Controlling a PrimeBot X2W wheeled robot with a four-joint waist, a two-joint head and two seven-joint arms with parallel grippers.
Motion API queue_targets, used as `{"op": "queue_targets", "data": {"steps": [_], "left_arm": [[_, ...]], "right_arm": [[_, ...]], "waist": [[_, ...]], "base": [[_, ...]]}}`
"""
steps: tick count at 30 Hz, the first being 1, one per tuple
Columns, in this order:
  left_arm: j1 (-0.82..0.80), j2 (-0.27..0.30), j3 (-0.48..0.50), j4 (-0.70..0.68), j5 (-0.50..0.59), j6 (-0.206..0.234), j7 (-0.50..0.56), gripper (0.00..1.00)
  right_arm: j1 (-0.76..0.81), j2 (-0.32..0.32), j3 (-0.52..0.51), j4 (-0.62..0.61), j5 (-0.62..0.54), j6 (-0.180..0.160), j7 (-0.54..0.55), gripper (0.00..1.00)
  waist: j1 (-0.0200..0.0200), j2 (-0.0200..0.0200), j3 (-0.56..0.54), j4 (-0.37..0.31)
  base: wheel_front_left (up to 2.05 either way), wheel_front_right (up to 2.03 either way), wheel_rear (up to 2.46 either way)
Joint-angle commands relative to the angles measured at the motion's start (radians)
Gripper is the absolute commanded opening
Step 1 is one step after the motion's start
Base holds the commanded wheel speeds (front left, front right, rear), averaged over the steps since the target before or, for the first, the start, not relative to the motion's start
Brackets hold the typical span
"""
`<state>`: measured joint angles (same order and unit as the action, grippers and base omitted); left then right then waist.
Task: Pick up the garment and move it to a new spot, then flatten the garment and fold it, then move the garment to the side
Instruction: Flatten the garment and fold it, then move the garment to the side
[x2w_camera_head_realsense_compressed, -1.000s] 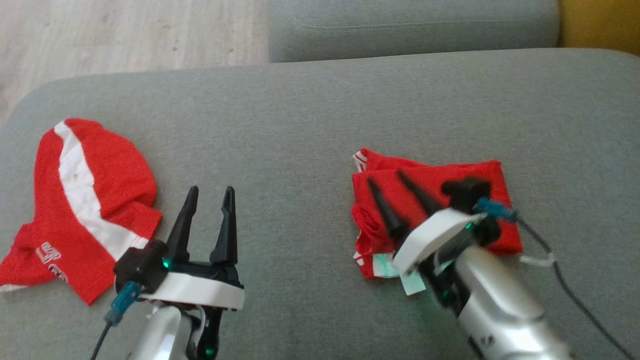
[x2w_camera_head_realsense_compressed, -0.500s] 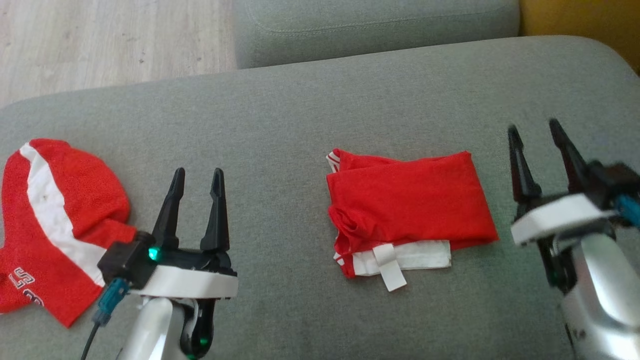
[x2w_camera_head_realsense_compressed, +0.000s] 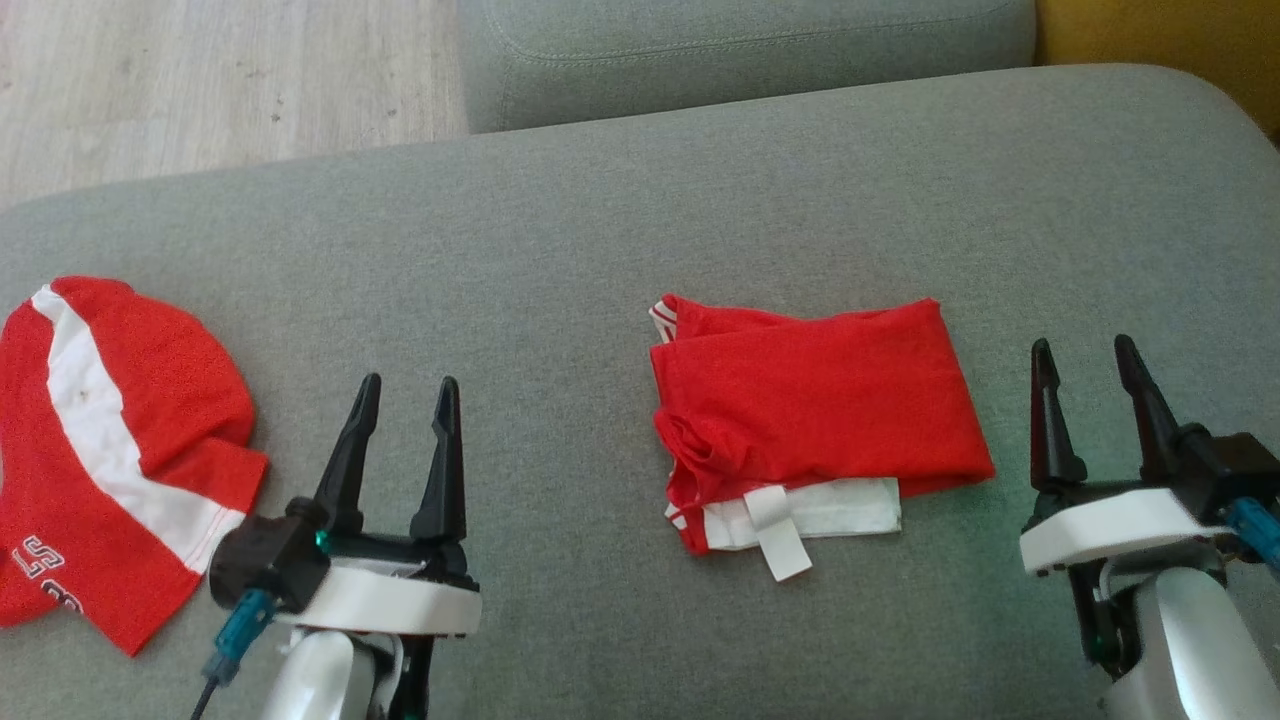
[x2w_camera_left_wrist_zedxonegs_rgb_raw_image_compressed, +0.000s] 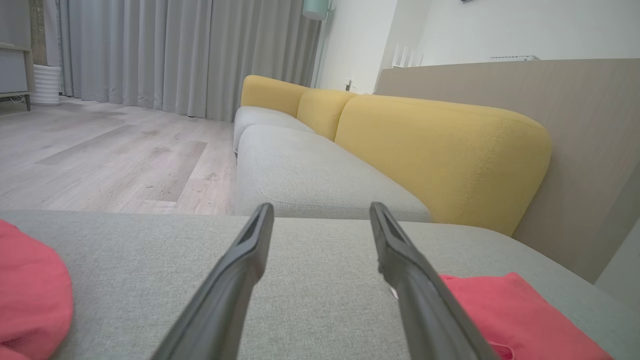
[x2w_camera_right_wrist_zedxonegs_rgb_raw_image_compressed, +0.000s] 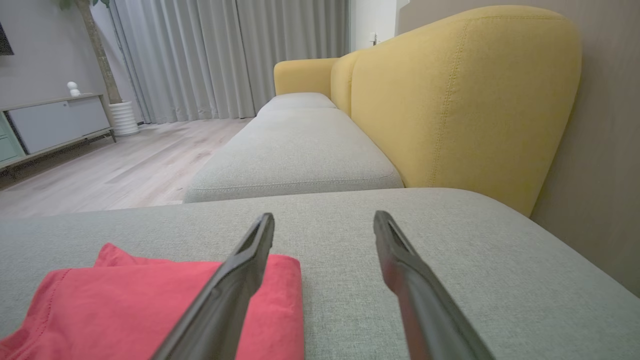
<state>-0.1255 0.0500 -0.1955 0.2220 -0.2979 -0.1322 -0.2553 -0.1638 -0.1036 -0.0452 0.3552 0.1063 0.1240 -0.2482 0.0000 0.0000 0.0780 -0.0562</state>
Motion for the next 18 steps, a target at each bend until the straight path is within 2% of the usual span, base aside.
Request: {"op": "queue_targets", "data": {"steps": [1, 8, 14, 18], "left_arm": [[-0.021, 0.001, 0.034, -0.032, 0.002, 0.002, -0.006, 1.0], [-0.026, 0.0, 0.037, -0.036, -0.004, 0.002, -0.006, 1.0], [-0.039, 0.0, 0.026, -0.037, -0.006, 0.002, -0.006, 1.0], [-0.051, 0.0, 0.01, -0.031, -0.012, 0.002, -0.006, 1.0]], "right_arm": [[-0.01, 0.005, 0.013, -0.045, -0.013, 0.007, -0.013, 1.0], [-0.003, 0.017, 0.007, -0.044, -0.027, 0.007, -0.013, 1.0], [-0.034, 0.018, -0.017, 0.02, -0.045, 0.007, 0.005, 1.0], [-0.081, 0.028, -0.035, 0.103, -0.033, 0.007, 0.056, 1.0]], "waist": [[0.0, 0.0, 0.001, 0.002], [0.0, 0.0, 0.002, 0.01], [0.0, 0.0, 0.028, 0.024], [0.0, 0.0, 0.058, 0.042]], "base": [[0.0, 0.0, 0.0], [0.0, 0.0, 0.0], [0.0, 0.0, 0.0], [0.0, 0.0, 0.0]]}}
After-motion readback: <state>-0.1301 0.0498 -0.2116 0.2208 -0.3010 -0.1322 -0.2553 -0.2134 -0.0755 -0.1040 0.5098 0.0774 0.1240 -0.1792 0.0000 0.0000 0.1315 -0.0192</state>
